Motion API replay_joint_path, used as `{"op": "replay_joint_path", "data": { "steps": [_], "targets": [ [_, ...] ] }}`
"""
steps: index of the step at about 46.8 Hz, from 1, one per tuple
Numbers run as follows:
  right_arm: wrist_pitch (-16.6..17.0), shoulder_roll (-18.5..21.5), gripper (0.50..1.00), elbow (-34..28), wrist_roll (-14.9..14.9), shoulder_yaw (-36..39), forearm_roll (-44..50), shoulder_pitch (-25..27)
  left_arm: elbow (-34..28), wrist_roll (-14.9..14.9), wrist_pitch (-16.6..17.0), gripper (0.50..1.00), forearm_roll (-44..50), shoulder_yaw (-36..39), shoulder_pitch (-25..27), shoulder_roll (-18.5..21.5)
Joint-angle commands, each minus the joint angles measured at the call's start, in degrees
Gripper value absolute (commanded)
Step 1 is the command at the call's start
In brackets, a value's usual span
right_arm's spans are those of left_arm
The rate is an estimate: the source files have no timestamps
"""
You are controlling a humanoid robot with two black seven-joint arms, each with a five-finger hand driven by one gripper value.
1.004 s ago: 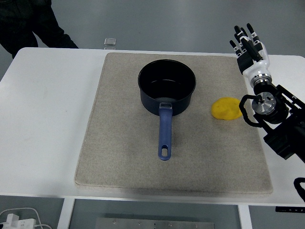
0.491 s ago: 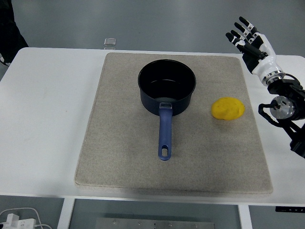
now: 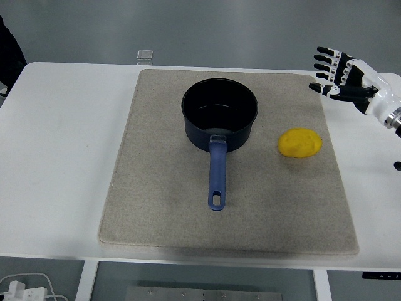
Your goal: Put the potato in the blue pot
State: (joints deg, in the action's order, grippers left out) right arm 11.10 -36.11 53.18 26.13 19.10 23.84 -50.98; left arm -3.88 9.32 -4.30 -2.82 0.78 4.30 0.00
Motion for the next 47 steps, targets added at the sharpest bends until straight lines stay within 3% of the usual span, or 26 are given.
{"op": "replay_joint_path", "data": {
  "steps": [1, 10, 18, 33, 47],
  "targets": [
    [0.15, -2.99, 0.924, 2.97, 0.06, -1.78, 1.99, 0.0, 0.01, 0.0, -0.09, 0.996, 0.0, 0.01, 0.0, 0.0],
    [-0.37, -8.0, 0.924, 9.04, 0.41, -4.68, 8.23, 0.88, -0.08, 0.0, -0.09, 0.996, 0.0, 0.01, 0.0, 0.0],
    [-0.64, -9.68, 0.924, 10.45, 2.52, -5.04, 11.57, 2.46, -0.08, 0.0, -0.09, 0.996, 0.0, 0.01, 0.0, 0.0],
    [-6.87, -7.22, 0.924, 10.8, 3.31, -7.15, 16.24, 3.61, -0.26, 0.0, -0.09, 0.996, 0.0, 0.01, 0.0, 0.0],
    [-10.13, -3.88, 0.924, 9.75, 3.31, -7.32, 17.38, 4.22, -0.08, 0.0, 0.0, 0.996, 0.0, 0.01, 0.0, 0.0]
  ]
}}
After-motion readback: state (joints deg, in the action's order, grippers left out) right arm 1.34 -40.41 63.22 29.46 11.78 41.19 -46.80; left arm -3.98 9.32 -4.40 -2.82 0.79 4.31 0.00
